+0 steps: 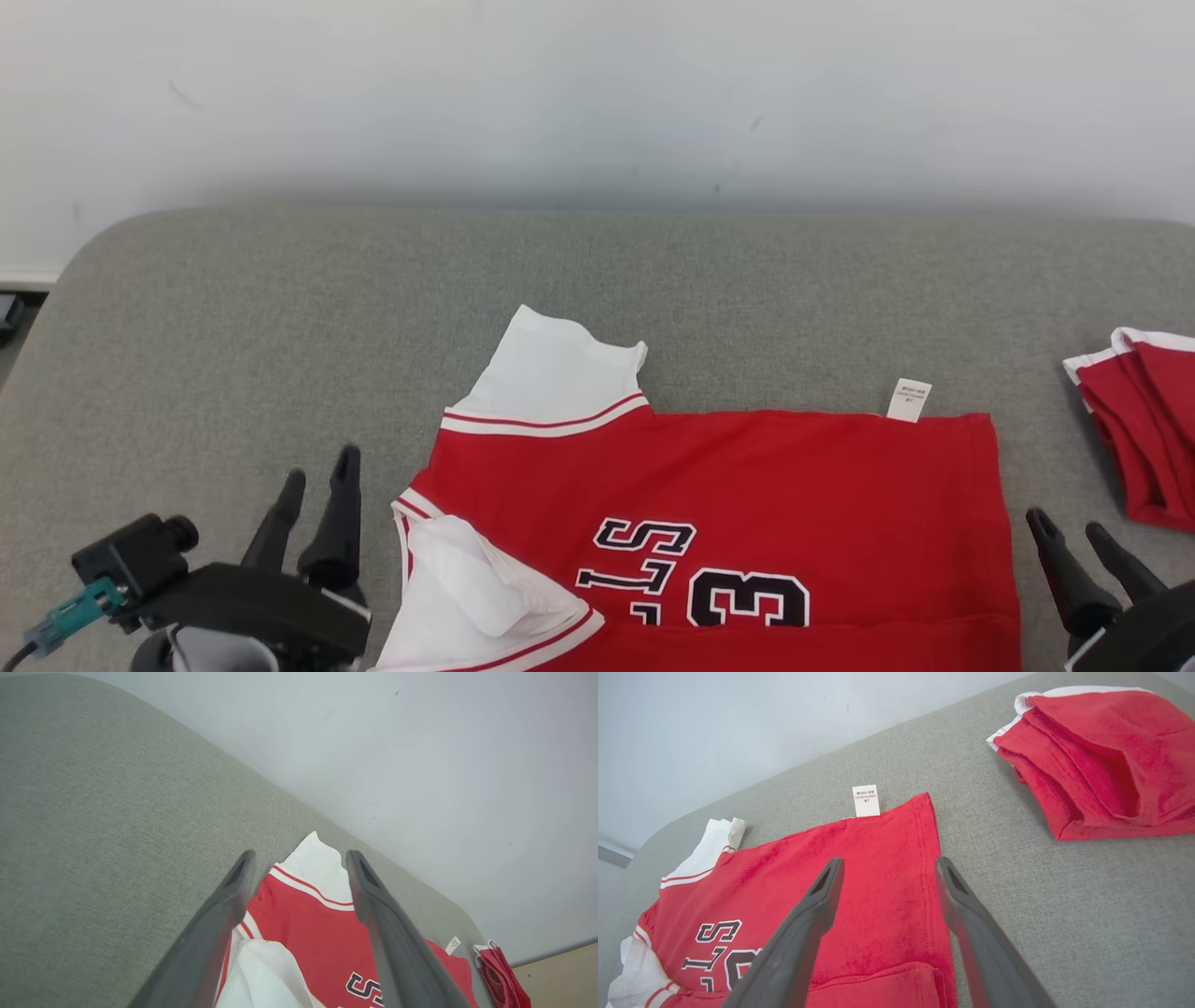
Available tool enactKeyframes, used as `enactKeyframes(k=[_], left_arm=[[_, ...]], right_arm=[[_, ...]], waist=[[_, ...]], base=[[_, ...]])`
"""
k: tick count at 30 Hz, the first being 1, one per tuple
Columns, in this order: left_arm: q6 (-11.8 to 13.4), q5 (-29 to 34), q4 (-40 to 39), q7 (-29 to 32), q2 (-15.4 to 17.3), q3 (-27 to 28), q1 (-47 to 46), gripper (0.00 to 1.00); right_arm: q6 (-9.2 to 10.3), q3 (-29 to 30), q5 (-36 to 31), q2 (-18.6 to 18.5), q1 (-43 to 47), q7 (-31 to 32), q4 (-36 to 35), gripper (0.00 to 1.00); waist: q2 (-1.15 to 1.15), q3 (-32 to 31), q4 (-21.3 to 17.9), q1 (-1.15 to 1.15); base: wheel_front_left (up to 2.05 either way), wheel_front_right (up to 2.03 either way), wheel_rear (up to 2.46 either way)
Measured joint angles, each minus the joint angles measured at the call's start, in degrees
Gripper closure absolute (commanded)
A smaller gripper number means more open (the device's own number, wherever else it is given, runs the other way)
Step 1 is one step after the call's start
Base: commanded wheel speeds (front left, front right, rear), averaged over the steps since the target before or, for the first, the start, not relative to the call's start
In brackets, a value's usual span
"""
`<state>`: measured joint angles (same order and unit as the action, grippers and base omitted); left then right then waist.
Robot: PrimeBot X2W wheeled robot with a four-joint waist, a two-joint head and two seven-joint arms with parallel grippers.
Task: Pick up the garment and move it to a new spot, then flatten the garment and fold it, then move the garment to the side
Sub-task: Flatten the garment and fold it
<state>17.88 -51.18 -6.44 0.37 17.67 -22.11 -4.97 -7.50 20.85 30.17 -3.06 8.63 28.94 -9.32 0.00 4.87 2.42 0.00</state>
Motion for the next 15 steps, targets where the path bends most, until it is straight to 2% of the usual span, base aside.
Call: enactKeyframes(k=[4, 8, 15], left_arm=[[-2.8, 0.8, 3.3, -7.0, -3.5, 0.8, -3.2, 0.00], [-4.5, 3.2, 6.8, -12.4, -4.9, 1.5, -6.0, 0.00], [-6.2, 9.2, 12.2, -14.7, -4.2, 1.0, -8.3, 0.00]], right_arm=[[0.00, -2.5, 0.0, 0.1, -2.4, -7.5, 3.4, 0.00], [0.00, -6.5, -0.9, 0.2, -4.4, -14.3, 6.4, 0.00], [0.00, -11.5, -3.3, 0.2, -7.8, -22.0, 11.8, 0.00]], waist=[[0.00, -1.7, -0.4, 0.00], [0.00, -2.7, -1.4, 0.00], [0.00, -3.9, -3.4, 0.00]], base=[[0.00, 0.00, 0.00], [0.00, 0.00, 0.00], [0.00, 0.00, 0.00]])
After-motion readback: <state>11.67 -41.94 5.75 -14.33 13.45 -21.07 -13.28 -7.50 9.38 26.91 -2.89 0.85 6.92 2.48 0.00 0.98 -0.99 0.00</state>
